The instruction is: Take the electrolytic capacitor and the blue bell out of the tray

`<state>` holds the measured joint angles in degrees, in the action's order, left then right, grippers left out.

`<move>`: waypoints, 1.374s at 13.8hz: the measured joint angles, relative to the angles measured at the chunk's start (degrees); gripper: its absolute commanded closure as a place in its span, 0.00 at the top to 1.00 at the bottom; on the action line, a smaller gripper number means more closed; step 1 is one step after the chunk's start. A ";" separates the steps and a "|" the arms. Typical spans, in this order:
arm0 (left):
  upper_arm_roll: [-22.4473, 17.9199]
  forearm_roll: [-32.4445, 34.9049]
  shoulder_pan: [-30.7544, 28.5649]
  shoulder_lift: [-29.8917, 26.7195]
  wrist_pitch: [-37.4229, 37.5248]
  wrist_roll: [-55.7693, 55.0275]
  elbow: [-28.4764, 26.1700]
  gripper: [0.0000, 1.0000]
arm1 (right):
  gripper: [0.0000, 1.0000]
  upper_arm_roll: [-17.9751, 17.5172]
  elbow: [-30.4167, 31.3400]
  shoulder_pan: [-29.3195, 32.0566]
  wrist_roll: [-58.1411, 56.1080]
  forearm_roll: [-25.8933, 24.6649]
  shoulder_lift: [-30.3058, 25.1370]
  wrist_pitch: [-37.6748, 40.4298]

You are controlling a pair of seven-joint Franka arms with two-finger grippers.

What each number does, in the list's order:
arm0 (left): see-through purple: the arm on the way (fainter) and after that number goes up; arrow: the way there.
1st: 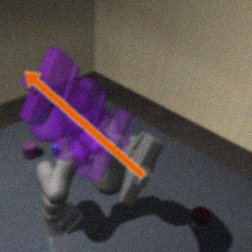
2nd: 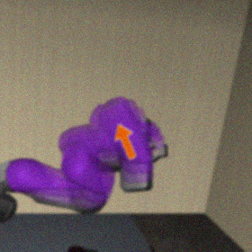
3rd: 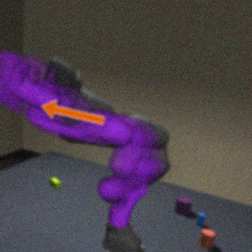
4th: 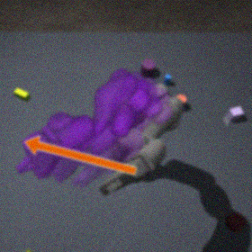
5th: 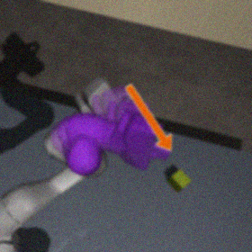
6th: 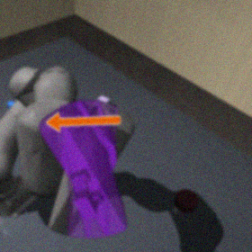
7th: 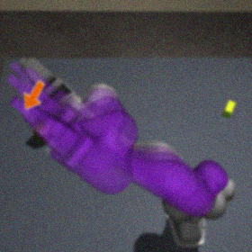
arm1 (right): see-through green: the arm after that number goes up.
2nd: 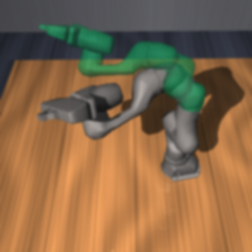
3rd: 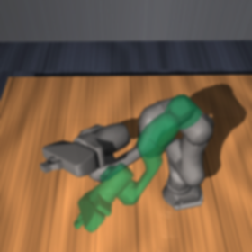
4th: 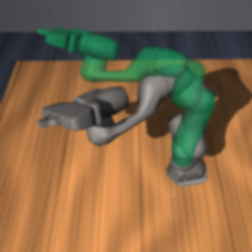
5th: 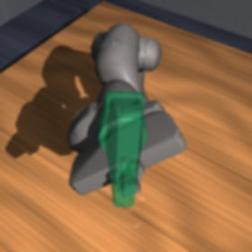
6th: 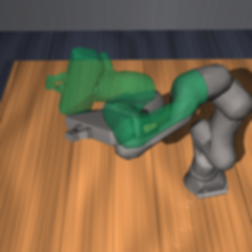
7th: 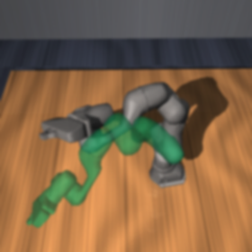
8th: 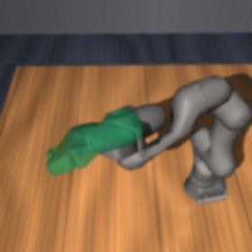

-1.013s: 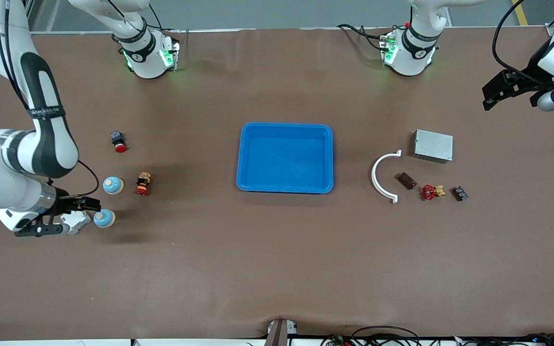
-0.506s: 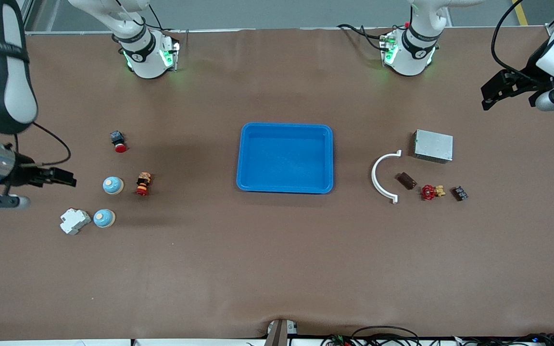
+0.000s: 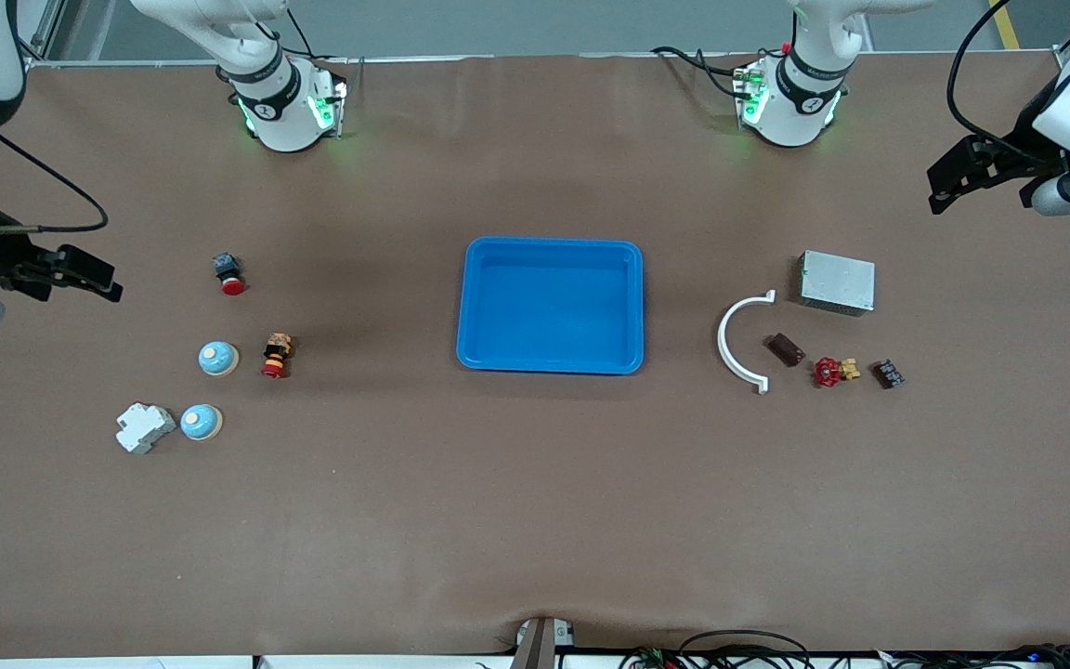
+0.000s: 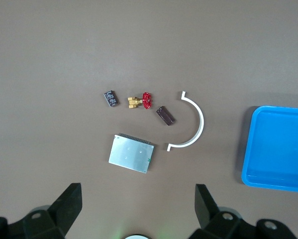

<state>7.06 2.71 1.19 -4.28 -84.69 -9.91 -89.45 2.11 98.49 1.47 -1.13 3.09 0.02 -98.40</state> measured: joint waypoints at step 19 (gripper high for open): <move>-0.73 -0.70 -0.29 -0.27 -2.93 0.00 0.25 1.00 | 1.00 0.14 -7.89 0.04 -0.29 -3.56 -0.17 4.83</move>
<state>6.33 2.01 0.90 -4.54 -87.62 -9.91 -89.20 2.26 90.60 1.51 -1.42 -0.47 -0.14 -93.57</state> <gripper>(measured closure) 0.000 0.000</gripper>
